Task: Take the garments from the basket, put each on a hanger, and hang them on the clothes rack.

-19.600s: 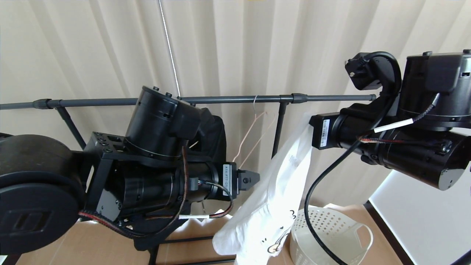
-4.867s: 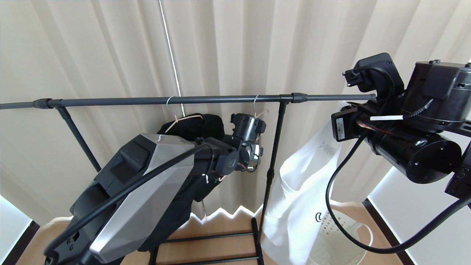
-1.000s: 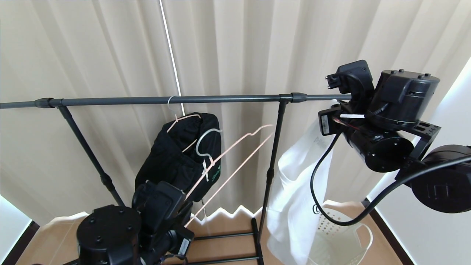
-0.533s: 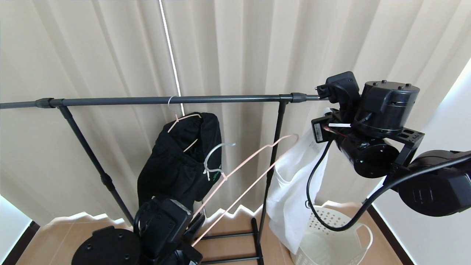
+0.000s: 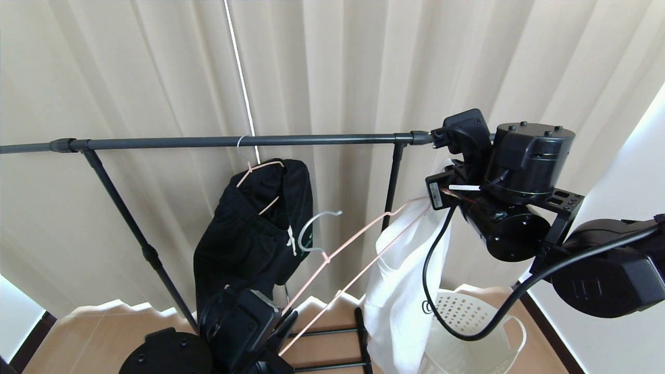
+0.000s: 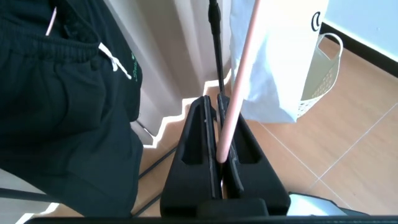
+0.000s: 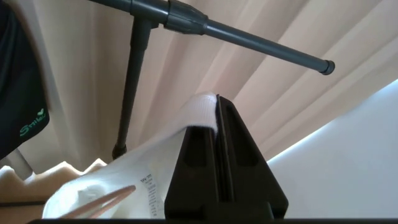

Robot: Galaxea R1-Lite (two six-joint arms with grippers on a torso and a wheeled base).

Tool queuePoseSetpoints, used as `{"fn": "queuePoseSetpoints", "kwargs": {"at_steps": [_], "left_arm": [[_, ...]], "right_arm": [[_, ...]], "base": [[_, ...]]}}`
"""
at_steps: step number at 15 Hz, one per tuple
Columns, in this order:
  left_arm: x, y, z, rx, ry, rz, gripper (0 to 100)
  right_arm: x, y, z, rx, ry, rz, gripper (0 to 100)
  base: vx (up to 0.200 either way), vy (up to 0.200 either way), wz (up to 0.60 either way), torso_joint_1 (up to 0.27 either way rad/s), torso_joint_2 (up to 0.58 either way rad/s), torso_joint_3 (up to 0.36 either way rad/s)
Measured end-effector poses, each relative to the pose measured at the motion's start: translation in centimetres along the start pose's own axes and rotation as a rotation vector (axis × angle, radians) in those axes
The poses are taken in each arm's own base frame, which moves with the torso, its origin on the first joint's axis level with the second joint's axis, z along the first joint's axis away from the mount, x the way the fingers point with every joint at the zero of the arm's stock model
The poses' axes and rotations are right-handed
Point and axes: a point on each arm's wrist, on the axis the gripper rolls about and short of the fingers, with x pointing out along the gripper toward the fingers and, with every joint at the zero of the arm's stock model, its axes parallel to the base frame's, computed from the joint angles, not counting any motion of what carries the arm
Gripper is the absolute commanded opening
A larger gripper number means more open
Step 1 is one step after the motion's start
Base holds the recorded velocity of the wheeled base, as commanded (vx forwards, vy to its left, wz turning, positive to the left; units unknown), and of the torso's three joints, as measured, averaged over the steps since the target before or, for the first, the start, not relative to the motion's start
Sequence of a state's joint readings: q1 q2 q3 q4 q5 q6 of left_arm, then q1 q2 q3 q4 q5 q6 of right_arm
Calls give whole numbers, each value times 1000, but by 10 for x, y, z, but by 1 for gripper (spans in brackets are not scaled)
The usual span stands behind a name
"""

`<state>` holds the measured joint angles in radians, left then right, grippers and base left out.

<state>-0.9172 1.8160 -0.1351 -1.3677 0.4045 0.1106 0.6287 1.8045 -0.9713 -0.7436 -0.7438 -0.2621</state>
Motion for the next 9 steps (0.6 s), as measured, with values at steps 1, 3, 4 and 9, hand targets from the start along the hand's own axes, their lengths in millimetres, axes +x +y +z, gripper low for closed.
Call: {"fn": "queuePoseSetpoints", "kwargs": {"at_steps": [1,3,4,9], "left_arm": [[0,0,0,-1,0,-1,0],[1,-1,0,-1,1,-2,0],[2,-1,1,-14,-11,0,0],[7,-3,3,-40,-53,11,0]], "right_arm": [[-2,3,-1,-3,1,8,0],[-6,7,-2,-7,-2,22,0],[-7,9,-1,-1,-10,25,0],[-15,23,-6,-8,-18,48,0]], "base": [[0,0,0,0,0,0],[0,0,0,0,0,0],[0,0,0,0,0,0],[0,0,0,0,0,0]]}}
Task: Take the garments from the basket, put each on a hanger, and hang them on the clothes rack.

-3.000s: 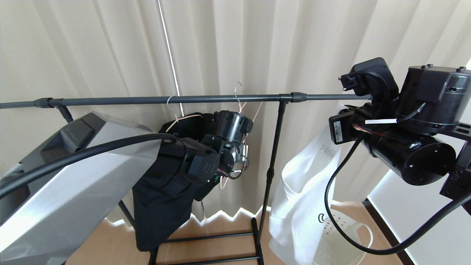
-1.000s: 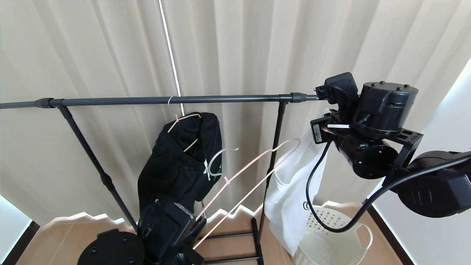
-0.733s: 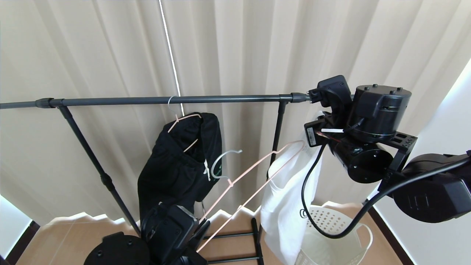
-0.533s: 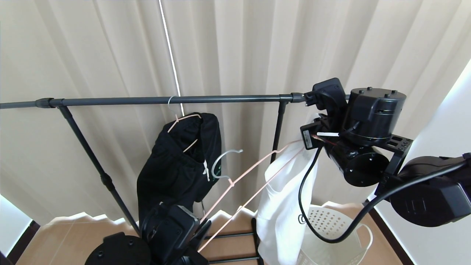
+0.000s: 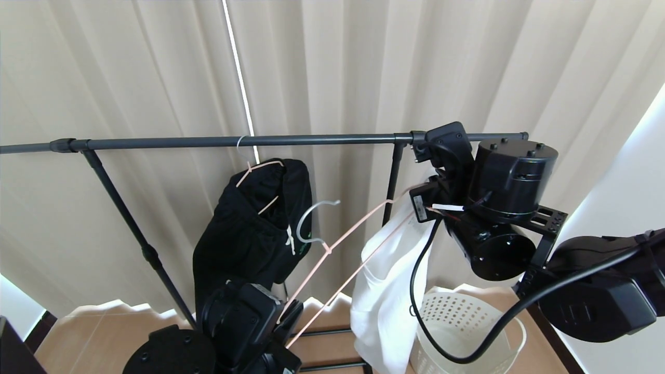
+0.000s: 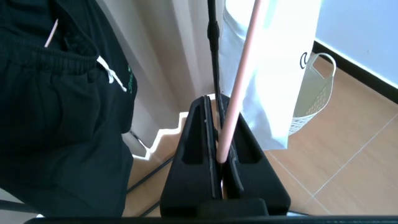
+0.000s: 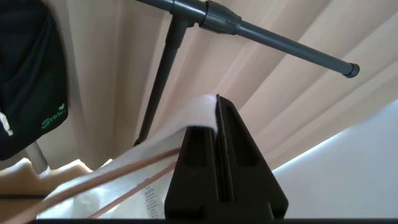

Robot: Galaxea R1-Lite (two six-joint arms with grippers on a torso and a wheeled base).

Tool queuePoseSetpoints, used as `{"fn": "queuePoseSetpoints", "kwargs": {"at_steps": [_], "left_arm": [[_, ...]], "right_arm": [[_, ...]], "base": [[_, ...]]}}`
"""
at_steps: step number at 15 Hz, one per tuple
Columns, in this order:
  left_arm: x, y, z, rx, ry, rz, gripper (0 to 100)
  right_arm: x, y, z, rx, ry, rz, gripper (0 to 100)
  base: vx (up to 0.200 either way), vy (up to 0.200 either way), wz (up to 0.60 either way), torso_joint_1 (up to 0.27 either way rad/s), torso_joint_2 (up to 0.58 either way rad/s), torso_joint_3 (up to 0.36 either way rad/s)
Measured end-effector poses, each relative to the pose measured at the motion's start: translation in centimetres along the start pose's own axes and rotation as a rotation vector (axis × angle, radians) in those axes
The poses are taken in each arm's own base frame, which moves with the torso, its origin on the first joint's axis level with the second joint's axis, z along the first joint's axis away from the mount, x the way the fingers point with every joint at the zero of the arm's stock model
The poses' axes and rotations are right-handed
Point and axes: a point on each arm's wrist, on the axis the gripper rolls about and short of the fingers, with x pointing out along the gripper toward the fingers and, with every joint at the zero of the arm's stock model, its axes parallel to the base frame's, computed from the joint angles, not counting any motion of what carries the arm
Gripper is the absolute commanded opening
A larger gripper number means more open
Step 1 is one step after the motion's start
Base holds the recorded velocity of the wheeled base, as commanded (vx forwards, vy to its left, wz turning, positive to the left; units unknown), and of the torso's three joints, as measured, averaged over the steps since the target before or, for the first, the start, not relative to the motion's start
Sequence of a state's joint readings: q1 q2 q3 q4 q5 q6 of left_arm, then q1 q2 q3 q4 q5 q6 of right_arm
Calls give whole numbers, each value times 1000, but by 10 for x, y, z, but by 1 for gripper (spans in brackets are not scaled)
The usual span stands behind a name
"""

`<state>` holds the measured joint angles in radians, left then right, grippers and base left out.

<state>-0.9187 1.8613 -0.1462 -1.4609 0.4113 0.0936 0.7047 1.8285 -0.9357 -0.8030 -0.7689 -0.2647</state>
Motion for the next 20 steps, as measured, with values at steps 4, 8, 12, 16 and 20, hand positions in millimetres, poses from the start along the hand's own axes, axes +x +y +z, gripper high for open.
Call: {"fn": "queuePoseSetpoints", "kwargs": {"at_steps": [4,8,12,16,20], "left_arm": [[2,-1,-2,2,6,1,0],[2,-1,-2,3,9,3,0],[2,-1,-3,3,8,2,0],[2,-1,-3,3,8,2,0],[2,-1,-3,3,8,3,0]], "right_arm": [[-9,8,0,-8,-3,26,0],[-20,15,2,-10,-13,53,0],[-33,21,4,-13,-26,91,0],[-51,29,7,-13,-49,145,0],[-67,38,7,-5,-78,198,0]], "base": [[0,0,0,0,0,0],[0,0,0,0,0,0],[0,0,0,0,0,0],[0,0,0,0,0,0],[0,0,0,0,0,0]]}}
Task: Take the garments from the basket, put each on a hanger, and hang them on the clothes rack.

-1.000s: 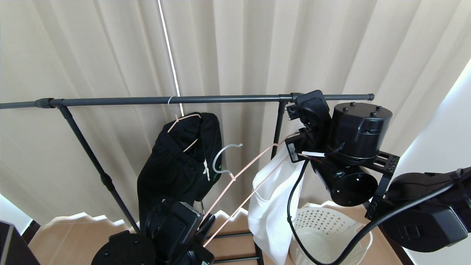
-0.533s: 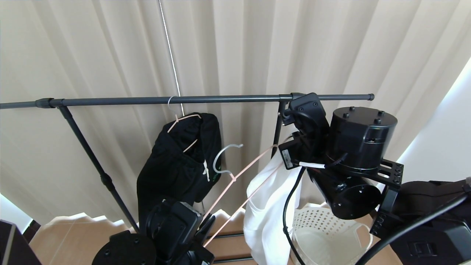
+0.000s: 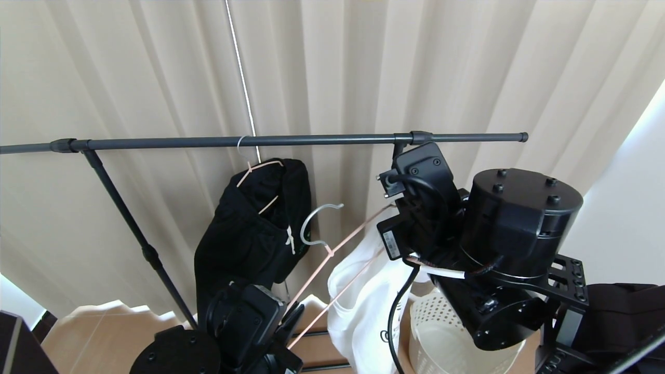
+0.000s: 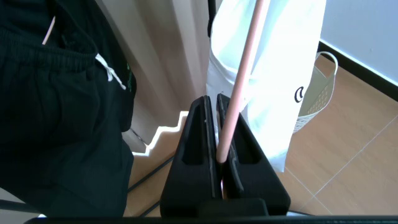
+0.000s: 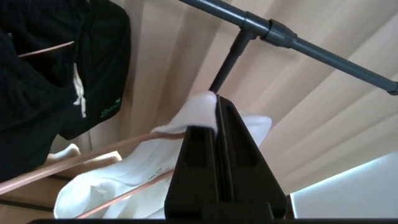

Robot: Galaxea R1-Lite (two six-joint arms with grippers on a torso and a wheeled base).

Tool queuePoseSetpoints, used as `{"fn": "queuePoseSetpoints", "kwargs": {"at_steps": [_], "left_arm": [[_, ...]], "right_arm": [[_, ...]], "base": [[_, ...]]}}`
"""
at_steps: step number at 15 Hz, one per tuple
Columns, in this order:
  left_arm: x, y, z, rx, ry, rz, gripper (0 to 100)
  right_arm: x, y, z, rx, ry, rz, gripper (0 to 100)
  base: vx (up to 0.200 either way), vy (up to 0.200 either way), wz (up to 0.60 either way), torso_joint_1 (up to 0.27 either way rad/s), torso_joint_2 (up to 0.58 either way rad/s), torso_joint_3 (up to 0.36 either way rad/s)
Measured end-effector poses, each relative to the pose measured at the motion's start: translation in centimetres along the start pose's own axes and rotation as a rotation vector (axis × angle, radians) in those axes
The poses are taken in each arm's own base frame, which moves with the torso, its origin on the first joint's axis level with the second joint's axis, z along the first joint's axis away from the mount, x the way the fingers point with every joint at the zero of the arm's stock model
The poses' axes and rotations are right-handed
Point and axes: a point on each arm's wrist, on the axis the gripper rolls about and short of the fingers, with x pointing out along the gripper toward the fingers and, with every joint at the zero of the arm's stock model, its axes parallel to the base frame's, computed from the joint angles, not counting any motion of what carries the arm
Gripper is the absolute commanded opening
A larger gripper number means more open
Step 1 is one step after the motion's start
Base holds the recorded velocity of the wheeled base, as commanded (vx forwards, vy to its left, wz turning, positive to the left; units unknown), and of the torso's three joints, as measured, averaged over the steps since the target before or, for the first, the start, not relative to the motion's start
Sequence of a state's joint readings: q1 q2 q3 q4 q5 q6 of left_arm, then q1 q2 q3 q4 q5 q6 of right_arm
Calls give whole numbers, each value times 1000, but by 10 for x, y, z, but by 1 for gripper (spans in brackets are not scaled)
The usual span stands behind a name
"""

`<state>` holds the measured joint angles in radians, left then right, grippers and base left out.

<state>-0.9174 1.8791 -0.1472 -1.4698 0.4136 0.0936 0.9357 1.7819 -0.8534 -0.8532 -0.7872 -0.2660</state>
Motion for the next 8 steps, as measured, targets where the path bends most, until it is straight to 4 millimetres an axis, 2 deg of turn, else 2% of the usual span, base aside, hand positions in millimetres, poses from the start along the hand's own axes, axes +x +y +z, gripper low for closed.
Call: {"fn": "queuePoseSetpoints", "kwargs": {"at_steps": [8], "left_arm": [[0,0,0,0,1,1,0]], "right_arm": [[-26,20,10,55,-87,97,0]], "base": [[0,0,0,0,0,0]]}}
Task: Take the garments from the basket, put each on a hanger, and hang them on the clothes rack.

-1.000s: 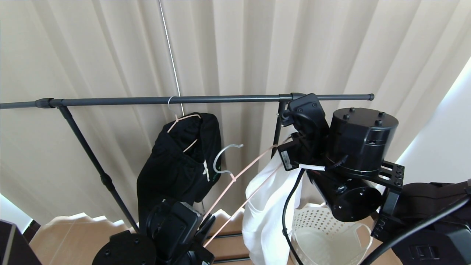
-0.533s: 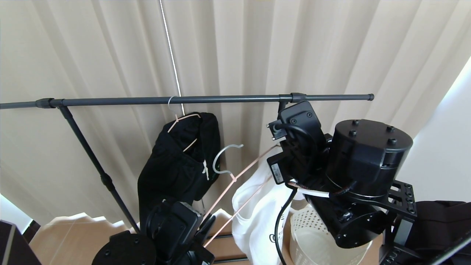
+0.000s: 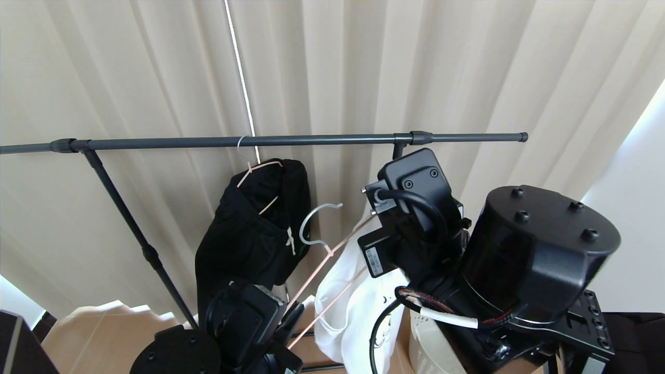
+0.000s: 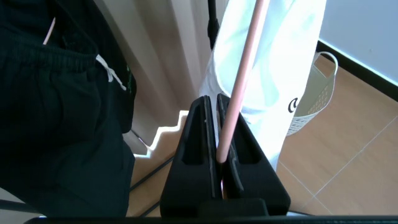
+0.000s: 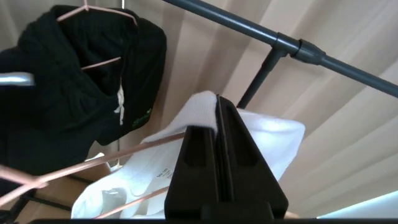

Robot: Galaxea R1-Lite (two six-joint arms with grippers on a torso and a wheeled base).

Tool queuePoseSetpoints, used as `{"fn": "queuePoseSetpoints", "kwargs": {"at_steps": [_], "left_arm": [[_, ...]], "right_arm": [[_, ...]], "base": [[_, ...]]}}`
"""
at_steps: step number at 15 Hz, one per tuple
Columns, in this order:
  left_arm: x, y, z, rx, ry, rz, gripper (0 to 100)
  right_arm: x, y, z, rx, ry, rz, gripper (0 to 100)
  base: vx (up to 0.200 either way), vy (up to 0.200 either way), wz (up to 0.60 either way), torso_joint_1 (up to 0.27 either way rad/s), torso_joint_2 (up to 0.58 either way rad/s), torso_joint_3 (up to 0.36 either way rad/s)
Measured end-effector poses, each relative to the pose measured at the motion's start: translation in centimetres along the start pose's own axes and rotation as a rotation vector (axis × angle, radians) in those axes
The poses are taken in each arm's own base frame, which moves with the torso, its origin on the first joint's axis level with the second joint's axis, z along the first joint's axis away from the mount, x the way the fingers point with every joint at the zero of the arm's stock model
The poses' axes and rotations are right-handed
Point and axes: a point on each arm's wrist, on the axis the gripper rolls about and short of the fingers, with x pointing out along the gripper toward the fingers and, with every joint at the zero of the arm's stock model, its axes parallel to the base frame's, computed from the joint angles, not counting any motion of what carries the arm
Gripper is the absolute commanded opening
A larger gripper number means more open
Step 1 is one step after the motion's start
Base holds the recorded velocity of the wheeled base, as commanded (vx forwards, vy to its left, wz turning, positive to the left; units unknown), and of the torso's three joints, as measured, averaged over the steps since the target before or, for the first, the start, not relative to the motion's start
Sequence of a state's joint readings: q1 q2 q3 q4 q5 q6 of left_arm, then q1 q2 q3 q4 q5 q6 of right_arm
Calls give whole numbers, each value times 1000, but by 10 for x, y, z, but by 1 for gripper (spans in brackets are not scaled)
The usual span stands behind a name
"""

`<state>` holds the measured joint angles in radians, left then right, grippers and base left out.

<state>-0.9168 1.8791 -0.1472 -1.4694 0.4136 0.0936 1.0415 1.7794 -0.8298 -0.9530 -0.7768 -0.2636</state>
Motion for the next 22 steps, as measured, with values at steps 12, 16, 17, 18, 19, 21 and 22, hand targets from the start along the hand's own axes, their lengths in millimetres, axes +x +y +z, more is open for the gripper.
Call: {"fn": "queuePoseSetpoints", "kwargs": {"at_steps": [12,16,17,18,19,21,22], "left_arm": [[1,1,1,-4,-5,5,0],[1,1,2,-5,-9,6,0],[1,1,3,-11,-24,9,0],[1,1,5,-15,-37,11,0],[1,1,5,-15,-38,11,0],[1,1,5,-16,-38,11,0],[0,1,5,-15,-37,11,0]], "right_arm": [[-24,22,6,21,-44,99,0],[-25,20,8,33,-55,91,100],[-24,18,9,35,-56,87,100],[-23,16,10,39,-58,78,100],[-22,13,10,40,-58,70,100],[-21,10,11,43,-59,60,100],[-20,10,11,43,-59,58,100]], "base": [[0,0,0,0,0,0],[0,0,0,0,0,0],[0,0,0,0,0,0],[0,0,0,0,0,0],[0,0,0,0,0,0],[0,0,0,0,0,0],[0,0,0,0,0,0]]}}
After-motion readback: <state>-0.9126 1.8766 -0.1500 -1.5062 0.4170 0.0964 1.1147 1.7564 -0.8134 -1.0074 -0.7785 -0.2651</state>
